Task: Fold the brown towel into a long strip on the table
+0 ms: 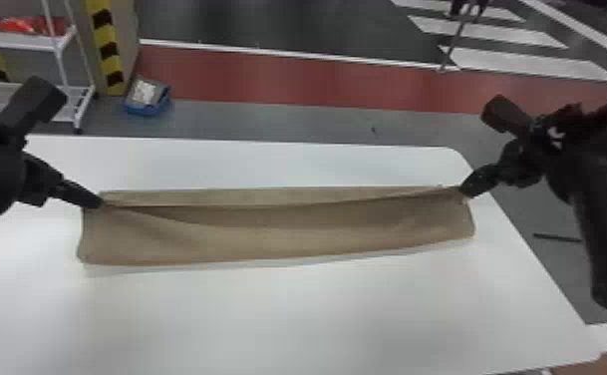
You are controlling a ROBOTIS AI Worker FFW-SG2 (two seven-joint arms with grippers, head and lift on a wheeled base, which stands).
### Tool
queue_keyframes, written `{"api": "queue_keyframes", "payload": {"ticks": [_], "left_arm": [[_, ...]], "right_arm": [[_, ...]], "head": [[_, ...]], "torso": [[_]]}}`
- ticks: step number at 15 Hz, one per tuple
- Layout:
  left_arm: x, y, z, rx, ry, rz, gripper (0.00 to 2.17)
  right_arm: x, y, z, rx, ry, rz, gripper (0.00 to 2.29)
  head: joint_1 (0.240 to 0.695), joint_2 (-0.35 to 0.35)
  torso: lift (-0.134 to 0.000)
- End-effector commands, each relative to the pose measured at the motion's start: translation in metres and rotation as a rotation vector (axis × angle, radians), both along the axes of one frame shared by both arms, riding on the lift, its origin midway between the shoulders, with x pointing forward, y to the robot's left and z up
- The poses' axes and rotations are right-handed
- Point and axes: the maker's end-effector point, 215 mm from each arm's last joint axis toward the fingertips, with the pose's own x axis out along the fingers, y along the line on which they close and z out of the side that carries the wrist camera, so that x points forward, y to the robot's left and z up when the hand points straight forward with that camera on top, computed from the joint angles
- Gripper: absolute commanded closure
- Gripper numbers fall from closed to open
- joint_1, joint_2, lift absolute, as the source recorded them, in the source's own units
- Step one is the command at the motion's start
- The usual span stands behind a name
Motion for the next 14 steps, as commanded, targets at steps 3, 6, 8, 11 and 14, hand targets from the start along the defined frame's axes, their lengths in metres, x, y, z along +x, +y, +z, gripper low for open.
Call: {"api": "queue_keyframes", "payload": {"ticks": [3,6,8,11,14], "left_arm": [[0.006,-0.001,0.015,-0.016,-0.032,0.001,1.29],[0.016,-0.004,0.029,-0.007,-0.063,-0.002,1.29],[0.023,-0.003,0.033,0.001,-0.073,0.006,1.29],[0.031,-0.001,0.031,0.019,-0.079,0.013,1.29],[0.033,0.002,0.022,0.039,-0.068,0.015,1.29]], "right_arm": [[-0.003,-0.010,0.004,0.014,0.002,0.002,1.40],[-0.001,-0.008,0.005,0.015,0.001,0.004,1.40],[0.000,-0.007,0.005,0.021,0.009,0.002,1.40],[0.002,-0.007,0.008,0.021,0.009,0.001,1.40],[0.006,-0.007,0.008,0.009,0.003,0.000,1.40]], "head": [[0.695,-0.221],[0.692,-0.225],[0.681,-0.225],[0.673,-0.222],[0.669,-0.218]], "torso": [[-0.123],[-0.123],[-0.123],[-0.123],[-0.123]]}}
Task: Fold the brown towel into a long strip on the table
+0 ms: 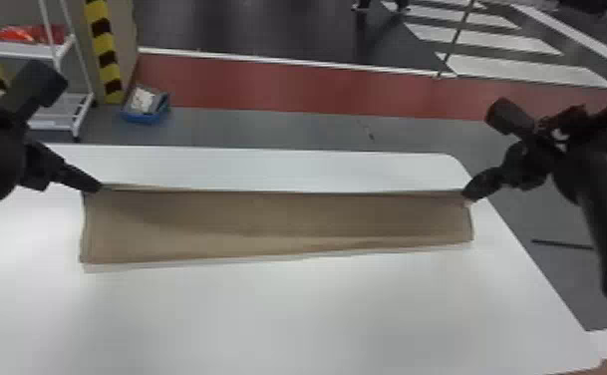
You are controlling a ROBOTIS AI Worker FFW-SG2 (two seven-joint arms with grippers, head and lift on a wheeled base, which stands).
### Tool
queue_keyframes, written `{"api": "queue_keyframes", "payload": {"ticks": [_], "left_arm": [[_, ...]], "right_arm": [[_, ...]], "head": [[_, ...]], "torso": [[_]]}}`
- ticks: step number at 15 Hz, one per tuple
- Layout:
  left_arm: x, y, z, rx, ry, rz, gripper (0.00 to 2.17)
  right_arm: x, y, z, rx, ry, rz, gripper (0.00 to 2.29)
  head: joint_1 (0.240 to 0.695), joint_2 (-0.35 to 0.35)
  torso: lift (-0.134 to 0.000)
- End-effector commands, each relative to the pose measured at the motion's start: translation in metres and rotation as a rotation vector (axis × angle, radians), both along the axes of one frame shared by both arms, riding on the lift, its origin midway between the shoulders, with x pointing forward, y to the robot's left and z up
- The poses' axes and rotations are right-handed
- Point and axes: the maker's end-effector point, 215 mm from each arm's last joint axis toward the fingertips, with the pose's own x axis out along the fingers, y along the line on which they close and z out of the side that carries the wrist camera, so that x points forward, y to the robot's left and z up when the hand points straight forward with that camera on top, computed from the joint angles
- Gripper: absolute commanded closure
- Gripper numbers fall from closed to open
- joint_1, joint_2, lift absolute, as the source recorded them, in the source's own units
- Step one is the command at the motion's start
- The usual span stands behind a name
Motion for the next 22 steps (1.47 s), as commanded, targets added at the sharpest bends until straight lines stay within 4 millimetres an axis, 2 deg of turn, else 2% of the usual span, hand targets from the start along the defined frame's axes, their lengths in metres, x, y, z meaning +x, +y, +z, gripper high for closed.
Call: {"api": "queue_keyframes", "payload": {"ticks": [1,8,9,11,13,14,19,20,21,22], "left_arm": [[0.002,0.002,-0.006,0.010,0.010,0.001,1.29],[0.001,0.004,-0.016,0.027,0.029,0.000,1.29],[0.002,0.005,-0.017,0.031,0.029,0.004,1.29],[0.001,0.006,-0.020,0.035,0.034,0.006,1.29],[-0.001,0.002,-0.023,0.040,0.036,-0.004,1.29],[-0.002,0.002,-0.025,0.041,0.039,-0.006,1.29],[-0.003,-0.002,-0.031,0.051,0.024,-0.037,1.29],[-0.006,0.002,-0.037,0.058,0.014,-0.027,1.19],[-0.006,0.004,-0.037,0.068,-0.019,-0.009,0.73],[-0.008,0.013,-0.039,0.081,-0.055,0.027,0.10]], "right_arm": [[0.003,0.000,-0.001,-0.006,-0.001,-0.003,1.40],[0.017,-0.008,-0.008,-0.090,-0.048,-0.025,1.40],[0.019,-0.006,-0.009,-0.098,-0.049,-0.021,1.33],[0.026,-0.002,-0.015,-0.115,-0.071,-0.045,0.80],[0.032,-0.003,-0.020,-0.128,-0.097,-0.075,0.47],[0.033,-0.003,-0.024,-0.140,-0.105,-0.091,0.39],[0.025,-0.007,-0.034,-0.146,-0.092,-0.111,0.37],[0.022,-0.010,-0.036,-0.141,-0.094,-0.117,0.37],[0.021,-0.010,-0.033,-0.131,-0.103,-0.120,0.37],[0.019,-0.012,-0.030,-0.109,-0.117,-0.130,0.37]], "head": [[0.670,-0.216],[0.671,-0.218],[0.671,-0.219],[0.673,-0.216],[0.674,-0.211],[0.674,-0.211],[0.684,-0.214],[0.689,-0.217],[0.692,-0.217],[0.695,-0.216]], "torso": [[-0.123],[-0.123],[-0.123],[-0.123],[-0.123],[-0.123],[-0.123],[-0.123],[-0.123],[-0.123]]}}
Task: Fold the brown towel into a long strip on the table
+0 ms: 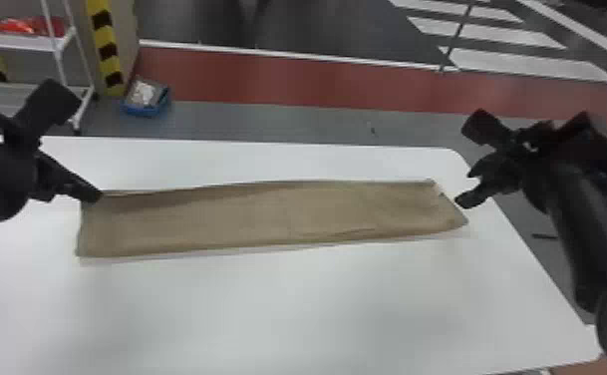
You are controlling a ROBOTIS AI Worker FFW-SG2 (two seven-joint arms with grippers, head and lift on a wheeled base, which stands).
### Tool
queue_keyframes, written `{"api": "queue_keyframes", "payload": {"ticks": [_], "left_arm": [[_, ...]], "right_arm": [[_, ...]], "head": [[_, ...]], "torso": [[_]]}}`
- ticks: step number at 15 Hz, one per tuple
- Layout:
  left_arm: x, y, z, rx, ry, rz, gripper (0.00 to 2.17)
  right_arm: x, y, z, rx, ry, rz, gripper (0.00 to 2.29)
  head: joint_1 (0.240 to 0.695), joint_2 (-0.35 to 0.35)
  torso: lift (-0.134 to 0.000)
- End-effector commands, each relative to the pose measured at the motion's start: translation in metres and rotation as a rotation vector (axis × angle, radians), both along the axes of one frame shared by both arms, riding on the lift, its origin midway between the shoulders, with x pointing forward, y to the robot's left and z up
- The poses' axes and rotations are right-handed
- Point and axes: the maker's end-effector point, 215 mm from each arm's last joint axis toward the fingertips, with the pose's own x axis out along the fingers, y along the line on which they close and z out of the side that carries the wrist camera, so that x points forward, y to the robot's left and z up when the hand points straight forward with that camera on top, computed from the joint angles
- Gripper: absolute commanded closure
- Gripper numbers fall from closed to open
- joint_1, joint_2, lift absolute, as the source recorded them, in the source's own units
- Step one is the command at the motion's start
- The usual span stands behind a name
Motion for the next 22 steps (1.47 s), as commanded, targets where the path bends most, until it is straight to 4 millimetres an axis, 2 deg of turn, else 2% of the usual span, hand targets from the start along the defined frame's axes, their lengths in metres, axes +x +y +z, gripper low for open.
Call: {"api": "queue_keyframes", "payload": {"ticks": [1,5,7,9,11,14,15,17,18,20,21,22], "left_arm": [[-0.008,0.007,-0.002,-0.003,-0.053,0.034,0.00],[-0.033,0.029,0.015,-0.156,-0.133,0.121,0.05],[-0.049,0.043,0.029,-0.282,-0.212,0.198,0.06],[-0.068,0.059,0.041,-0.427,-0.282,0.300,0.06],[-0.095,0.060,0.048,-0.606,-0.329,0.375,0.06],[-0.129,0.055,0.036,-0.707,-0.361,0.484,0.07],[-0.133,0.062,0.045,-0.702,-0.432,0.496,0.08],[-0.141,0.083,0.072,-0.663,-0.630,0.494,0.08],[-0.146,0.087,0.071,-0.670,-0.660,0.510,0.08],[-0.160,0.088,0.055,-0.681,-0.646,0.530,0.08],[-0.167,0.090,0.057,-0.662,-0.687,0.531,0.08],[-0.173,0.094,0.062,-0.631,-0.748,0.538,0.08]], "right_arm": [[-0.005,-0.005,0.006,0.037,-0.033,-0.017,0.37],[-0.023,-0.014,0.014,0.148,-0.090,-0.091,0.37],[-0.048,-0.016,0.024,0.340,-0.180,-0.259,0.17],[-0.072,0.018,0.046,0.528,-0.284,-0.363,0.10],[-0.097,0.068,0.061,0.673,-0.381,-0.450,0.09],[-0.129,0.143,0.051,0.705,-0.460,-0.500,0.08],[-0.137,0.164,0.044,0.717,-0.472,-0.514,0.08],[-0.151,0.182,0.039,0.671,-0.533,-0.500,0.09],[-0.155,0.199,0.038,0.665,-0.564,-0.464,0.09],[-0.156,0.220,0.056,0.649,-0.700,-0.376,0.10],[-0.158,0.231,0.061,0.655,-0.746,-0.345,0.10],[-0.162,0.235,0.054,0.672,-0.743,-0.352,0.11]], "head": [[0.695,-0.215],[0.695,-0.214],[0.695,-0.211],[0.695,-0.207],[0.695,-0.186],[0.695,-0.124],[0.695,-0.108],[0.695,-0.071],[0.695,-0.027],[0.695,0.013],[0.695,0.029],[0.695,0.044]], "torso": [[-0.123],[-0.123],[-0.123],[-0.123],[-0.123],[-0.123],[-0.123],[-0.123],[-0.123],[-0.123],[-0.123],[-0.123]]}}
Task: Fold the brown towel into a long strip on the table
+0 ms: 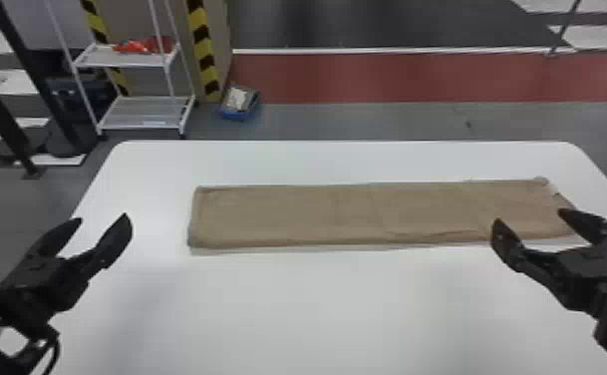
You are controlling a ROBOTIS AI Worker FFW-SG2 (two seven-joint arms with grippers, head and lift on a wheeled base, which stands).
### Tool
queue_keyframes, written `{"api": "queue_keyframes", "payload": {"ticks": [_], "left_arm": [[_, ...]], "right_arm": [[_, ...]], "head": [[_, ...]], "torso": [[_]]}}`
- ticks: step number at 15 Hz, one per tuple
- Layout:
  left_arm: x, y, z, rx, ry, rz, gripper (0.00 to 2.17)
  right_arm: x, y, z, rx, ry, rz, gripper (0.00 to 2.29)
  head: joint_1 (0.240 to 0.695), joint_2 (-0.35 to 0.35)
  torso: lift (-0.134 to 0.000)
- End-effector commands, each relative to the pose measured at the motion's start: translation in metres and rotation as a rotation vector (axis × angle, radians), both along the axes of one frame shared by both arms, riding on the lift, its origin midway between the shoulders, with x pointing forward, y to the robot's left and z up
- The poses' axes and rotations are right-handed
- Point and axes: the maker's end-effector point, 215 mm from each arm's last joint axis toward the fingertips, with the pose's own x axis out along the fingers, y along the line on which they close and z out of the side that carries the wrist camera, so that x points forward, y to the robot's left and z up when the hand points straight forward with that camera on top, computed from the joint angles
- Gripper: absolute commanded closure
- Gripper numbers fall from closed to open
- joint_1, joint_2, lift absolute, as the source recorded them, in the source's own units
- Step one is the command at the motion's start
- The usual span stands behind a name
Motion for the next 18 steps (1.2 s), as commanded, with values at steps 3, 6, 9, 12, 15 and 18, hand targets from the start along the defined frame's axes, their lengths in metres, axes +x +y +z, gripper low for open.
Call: {"api": "queue_keyframes", "payload": {"ticks": [3,6,9,12,15,18], "left_arm": [[-0.023,-0.001,-0.015,0.082,-0.035,0.053,0.08],[-0.033,0.001,-0.022,0.104,-0.029,0.080,0.08],[-0.032,-0.012,-0.016,0.147,-0.044,0.078,0.08],[-0.033,-0.027,-0.017,0.158,-0.043,0.064,0.08],[-0.033,-0.025,-0.015,0.172,-0.042,0.084,0.08],[-0.031,-0.030,-0.016,0.167,-0.042,0.086,0.08]], "right_arm": [[-0.008,0.037,-0.008,0.047,-0.084,0.062,0.12],[-0.016,0.071,-0.002,0.040,-0.210,0.131,0.13],[-0.019,0.094,-0.015,0.063,-0.224,0.108,0.13],[-0.022,0.106,-0.019,0.073,-0.219,0.082,0.13],[-0.026,0.115,-0.020,0.084,-0.210,0.086,0.13],[-0.025,0.117,-0.026,0.090,-0.186,0.086,0.13]], "head": [[0.695,0.100],[0.695,0.125],[0.695,0.173],[0.695,0.178],[0.695,0.182],[0.695,0.197]], "torso": [[-0.123],[-0.123],[-0.123],[-0.123],[-0.123],[-0.123]]}}
